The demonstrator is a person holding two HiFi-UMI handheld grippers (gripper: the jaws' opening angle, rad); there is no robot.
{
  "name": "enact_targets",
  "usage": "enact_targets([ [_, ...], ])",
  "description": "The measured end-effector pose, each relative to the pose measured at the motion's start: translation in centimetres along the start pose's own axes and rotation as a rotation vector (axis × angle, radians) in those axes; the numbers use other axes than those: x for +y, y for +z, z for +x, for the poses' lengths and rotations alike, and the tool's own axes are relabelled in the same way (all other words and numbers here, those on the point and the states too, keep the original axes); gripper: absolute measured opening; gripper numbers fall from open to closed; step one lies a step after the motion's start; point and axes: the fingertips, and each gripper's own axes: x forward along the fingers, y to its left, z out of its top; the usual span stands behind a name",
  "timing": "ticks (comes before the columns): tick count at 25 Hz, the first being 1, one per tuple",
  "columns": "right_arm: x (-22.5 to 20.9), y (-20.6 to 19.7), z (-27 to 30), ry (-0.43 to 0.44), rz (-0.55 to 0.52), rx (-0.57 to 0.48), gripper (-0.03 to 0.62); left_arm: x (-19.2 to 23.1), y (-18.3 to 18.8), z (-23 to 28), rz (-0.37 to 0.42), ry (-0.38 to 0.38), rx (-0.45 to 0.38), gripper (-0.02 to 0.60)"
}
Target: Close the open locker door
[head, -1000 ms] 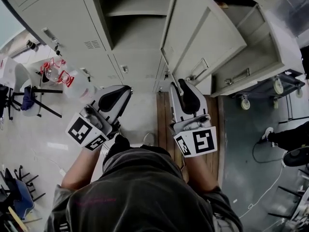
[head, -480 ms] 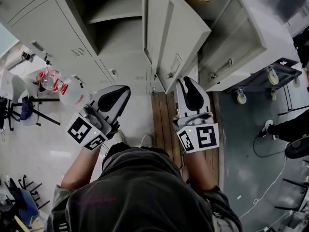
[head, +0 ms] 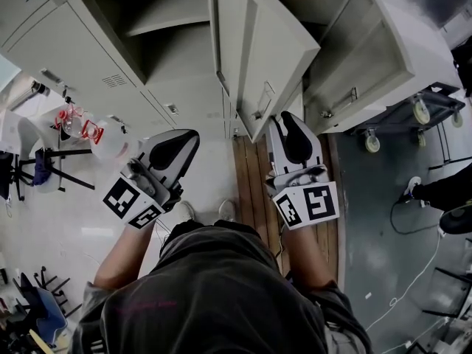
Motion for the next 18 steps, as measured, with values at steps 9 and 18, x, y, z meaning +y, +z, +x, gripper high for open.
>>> enact_targets([
  [9, 1.3, -0.4, 0.3, 0.066, 0.011, 0.001, 0.095, 0.5, -0.8, -0.4, -0.013, 0.011, 0.009, 0.014],
  [18, 5.0, -1.0, 1.1, 0.125, 0.005, 0.008, 0.098, 1.8, -1.0, -3.2, -0.025, 0.043, 0.005, 0.014],
])
